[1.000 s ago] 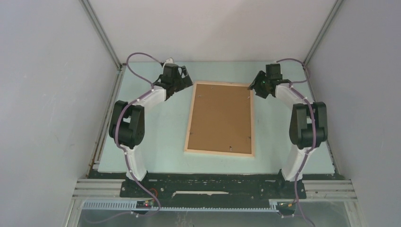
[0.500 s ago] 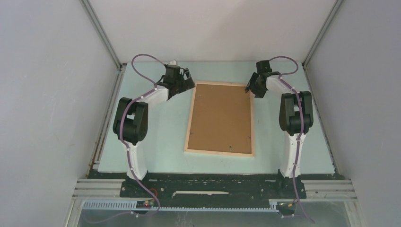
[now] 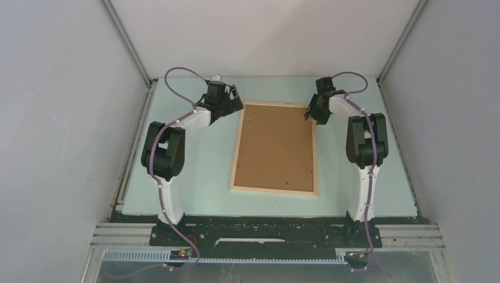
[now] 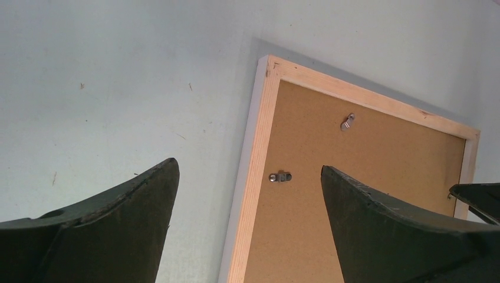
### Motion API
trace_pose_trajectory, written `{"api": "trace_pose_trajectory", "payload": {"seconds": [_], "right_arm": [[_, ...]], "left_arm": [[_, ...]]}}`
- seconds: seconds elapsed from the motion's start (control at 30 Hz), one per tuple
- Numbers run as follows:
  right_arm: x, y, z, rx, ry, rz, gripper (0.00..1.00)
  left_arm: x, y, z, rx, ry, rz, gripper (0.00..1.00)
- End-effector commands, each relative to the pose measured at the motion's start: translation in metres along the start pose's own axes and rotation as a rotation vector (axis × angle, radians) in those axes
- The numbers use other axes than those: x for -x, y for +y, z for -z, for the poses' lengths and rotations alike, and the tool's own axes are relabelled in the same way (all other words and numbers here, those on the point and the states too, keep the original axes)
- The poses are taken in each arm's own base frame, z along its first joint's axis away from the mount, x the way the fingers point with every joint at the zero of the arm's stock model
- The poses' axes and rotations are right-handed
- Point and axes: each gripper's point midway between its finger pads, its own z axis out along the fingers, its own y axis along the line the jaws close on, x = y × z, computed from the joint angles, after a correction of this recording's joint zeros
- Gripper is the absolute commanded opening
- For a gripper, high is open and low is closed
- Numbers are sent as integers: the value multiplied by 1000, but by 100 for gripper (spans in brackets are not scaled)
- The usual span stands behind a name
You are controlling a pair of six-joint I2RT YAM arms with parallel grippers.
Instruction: Put the photo into the frame
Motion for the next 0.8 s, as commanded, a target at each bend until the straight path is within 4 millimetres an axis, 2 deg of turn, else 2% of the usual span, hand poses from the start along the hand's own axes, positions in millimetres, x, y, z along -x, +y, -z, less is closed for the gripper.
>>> {"api": "trace_pose_trajectory", "payload": {"seconds": [0.0,0.13,0.4,0.6,0.77], "right_arm": [[3,4,1,-5,-16,40,58],[4,-2,-2,-26,-11,37,54],[5,-4,-6,-33,-10,35,52],[6,-13,-3,-78,-24,33,38],[6,-11,-2,-40,-27,18,17]], "left_arm": [[25,-13,11,-27,-80,-24,97],[26,-12,12,-20,-85,-26,97],[29,-7,14,4,-101,-23,96],[30,-7,14,5,-104,-26,96],[27,-7,17,4,-99,-24,96]]}}
